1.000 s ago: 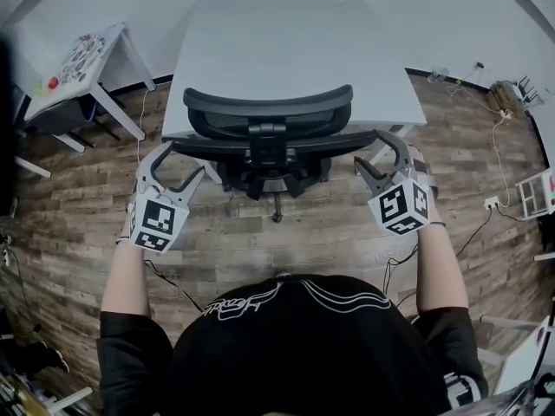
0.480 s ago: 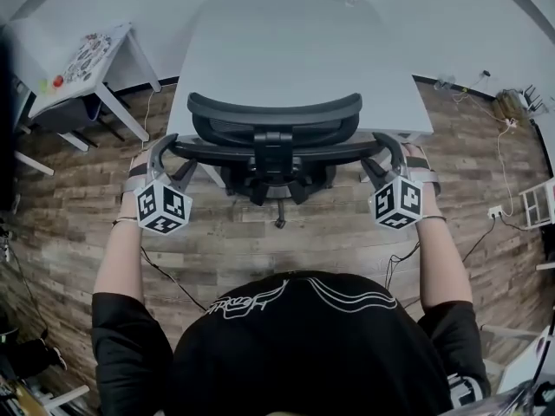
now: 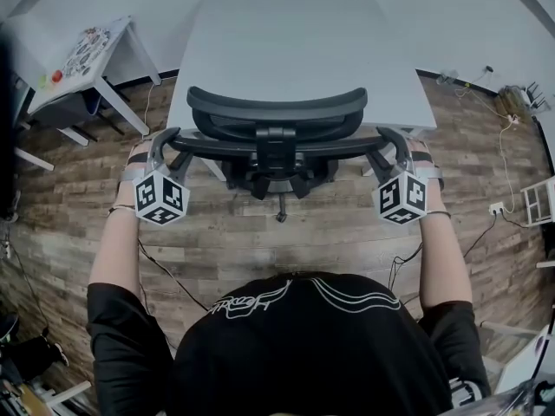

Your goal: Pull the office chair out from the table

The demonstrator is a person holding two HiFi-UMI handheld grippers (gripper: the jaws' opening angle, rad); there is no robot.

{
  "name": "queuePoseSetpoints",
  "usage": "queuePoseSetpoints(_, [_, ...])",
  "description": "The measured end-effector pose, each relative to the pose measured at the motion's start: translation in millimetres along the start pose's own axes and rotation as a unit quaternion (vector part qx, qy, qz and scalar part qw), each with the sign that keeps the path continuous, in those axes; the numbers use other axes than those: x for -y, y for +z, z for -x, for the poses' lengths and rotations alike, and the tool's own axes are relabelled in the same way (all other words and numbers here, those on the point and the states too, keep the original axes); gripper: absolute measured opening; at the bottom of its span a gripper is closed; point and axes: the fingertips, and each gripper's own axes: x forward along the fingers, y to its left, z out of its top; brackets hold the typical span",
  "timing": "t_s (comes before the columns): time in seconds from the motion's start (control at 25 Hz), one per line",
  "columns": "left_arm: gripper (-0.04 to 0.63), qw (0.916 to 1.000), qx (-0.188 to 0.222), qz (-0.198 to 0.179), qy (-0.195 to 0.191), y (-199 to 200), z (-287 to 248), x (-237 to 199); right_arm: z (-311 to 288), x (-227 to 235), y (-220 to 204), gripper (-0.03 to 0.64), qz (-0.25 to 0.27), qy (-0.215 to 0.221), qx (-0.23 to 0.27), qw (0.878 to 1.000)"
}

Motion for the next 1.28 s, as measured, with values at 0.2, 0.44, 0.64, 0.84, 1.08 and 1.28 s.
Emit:
queuePoseSetpoints(0.2, [0.215,0.9994,-0.020,-0.027,0.007,0.0,-2.9,-0.2,0.2,2.4,-1.3,0.241,-0.007,-0.004,-0.012,1.000])
queuePoseSetpoints(0.44, [0.213,0.9989,-0.040,-0.025,-0.002,-3.1,-1.8,1.8,0.0,0.4,-0.5,0.241,-0.022,-0.020,-0.012,0.999])
queuePoseSetpoints(0.64, [0.213,0.9990,-0.042,-0.013,-0.002,-1.9,-4.6,-1.3,-0.2,3.8,-3.0,0.241,-0.032,-0.017,-0.027,0.999])
queuePoseSetpoints(0.84, [0.213,0.9981,-0.061,0.001,0.008,-4.4,-3.6,-1.0,-1.2,2.9,-2.1,0.242,-0.035,-0.013,-0.039,0.999])
queuePoseSetpoints(1.08, [0.213,0.9972,-0.073,0.011,0.013,-4.3,-4.8,-1.5,-1.7,3.4,-4.2,0.241,-0.032,-0.003,-0.061,0.998])
queuePoseSetpoints(1.28, [0.213,0.9954,-0.090,0.021,0.027,-3.3,-5.5,-4.4,2.5,3.5,-4.5,0.241,-0.034,0.004,-0.089,0.995])
